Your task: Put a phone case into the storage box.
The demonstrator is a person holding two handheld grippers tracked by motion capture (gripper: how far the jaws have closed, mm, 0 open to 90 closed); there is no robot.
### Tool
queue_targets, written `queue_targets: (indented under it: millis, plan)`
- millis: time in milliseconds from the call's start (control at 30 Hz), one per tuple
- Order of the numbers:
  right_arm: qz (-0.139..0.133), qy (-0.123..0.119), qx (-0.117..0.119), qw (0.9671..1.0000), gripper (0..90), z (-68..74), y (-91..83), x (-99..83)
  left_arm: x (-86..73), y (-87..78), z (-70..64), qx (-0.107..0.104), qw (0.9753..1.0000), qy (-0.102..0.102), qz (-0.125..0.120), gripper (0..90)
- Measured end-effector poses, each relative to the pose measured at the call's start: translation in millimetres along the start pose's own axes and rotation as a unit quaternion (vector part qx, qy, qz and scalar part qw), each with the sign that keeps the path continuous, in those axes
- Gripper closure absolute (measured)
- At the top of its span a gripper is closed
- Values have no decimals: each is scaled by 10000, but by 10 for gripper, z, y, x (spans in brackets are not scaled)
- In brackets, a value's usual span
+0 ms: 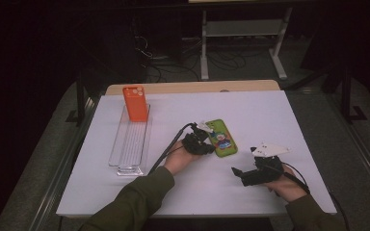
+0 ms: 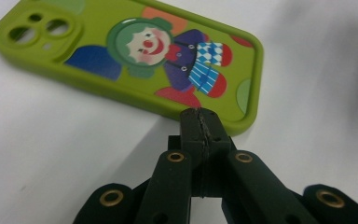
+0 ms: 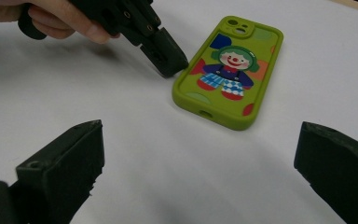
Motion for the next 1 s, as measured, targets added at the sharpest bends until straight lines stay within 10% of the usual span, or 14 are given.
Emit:
queue_targets:
  millis: [367,1000]
  plan:
    - [4,-54,12,10000,10,-1,-1,-5,95,70,-123,-105,9994,314,9,879]
    - [29,-46,22,10000,10,18,15,2,-254,-706,41,-335,9980,379,-380,434]
Point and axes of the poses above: each handheld gripper's, and its own axes: y roughly forward along the jaws, x roughly out of its top, z roughly to its left, the point moved 6 cm from there along y, roughly forward along the jaws, and after that the axes turned 8 degrees about -y, right-handed, at the moved point
